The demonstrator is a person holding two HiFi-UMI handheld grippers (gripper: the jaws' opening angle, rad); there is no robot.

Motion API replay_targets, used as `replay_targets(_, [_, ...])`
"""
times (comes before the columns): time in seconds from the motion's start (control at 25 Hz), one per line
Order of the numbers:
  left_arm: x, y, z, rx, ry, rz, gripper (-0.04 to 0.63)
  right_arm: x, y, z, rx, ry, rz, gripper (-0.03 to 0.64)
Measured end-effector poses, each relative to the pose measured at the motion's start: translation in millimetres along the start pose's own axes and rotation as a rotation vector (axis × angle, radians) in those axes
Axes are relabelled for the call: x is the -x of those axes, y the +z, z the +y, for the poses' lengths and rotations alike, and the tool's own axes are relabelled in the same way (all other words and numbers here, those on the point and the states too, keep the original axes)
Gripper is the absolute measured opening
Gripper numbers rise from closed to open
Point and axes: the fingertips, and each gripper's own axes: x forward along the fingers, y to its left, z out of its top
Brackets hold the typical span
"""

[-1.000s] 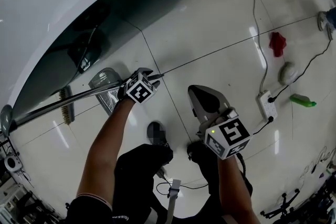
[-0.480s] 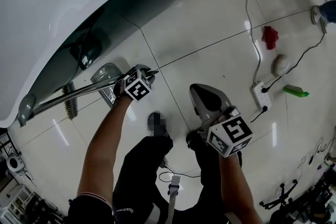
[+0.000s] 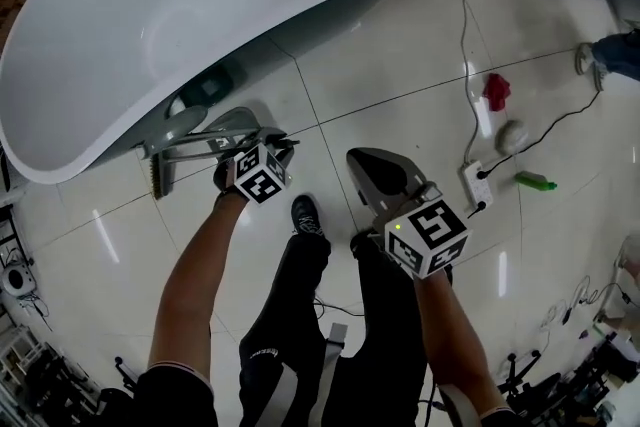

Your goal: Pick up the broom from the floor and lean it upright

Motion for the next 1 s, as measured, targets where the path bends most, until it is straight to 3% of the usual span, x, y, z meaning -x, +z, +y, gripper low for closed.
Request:
replay_targets(0.28, [102.6,-9.1,2.7,0.036,0.079,-0.047,0.121,-3.2,75.1,67.8,0.102,0.083,-0.007,0.003])
replay_targets(0.52, [190.2,-23.4,17.7,0.121,0.205,-0.107,0.118,-4.9,113.9,125.0,0.17,0.16,0.002,0.003])
replay_targets(0.76, [274.8,-56.4,43.1,0.222,0.402,-0.145,0.106,-11.7,137.3,184.7,0.249,0.273,0.015,0.003])
replay_targets(1.0, [343.5,-95.0,55.8,0.397,0.571,-0.164,0.103,-1.7,155.5,220.2,0.317,0.354,0.022,0.003])
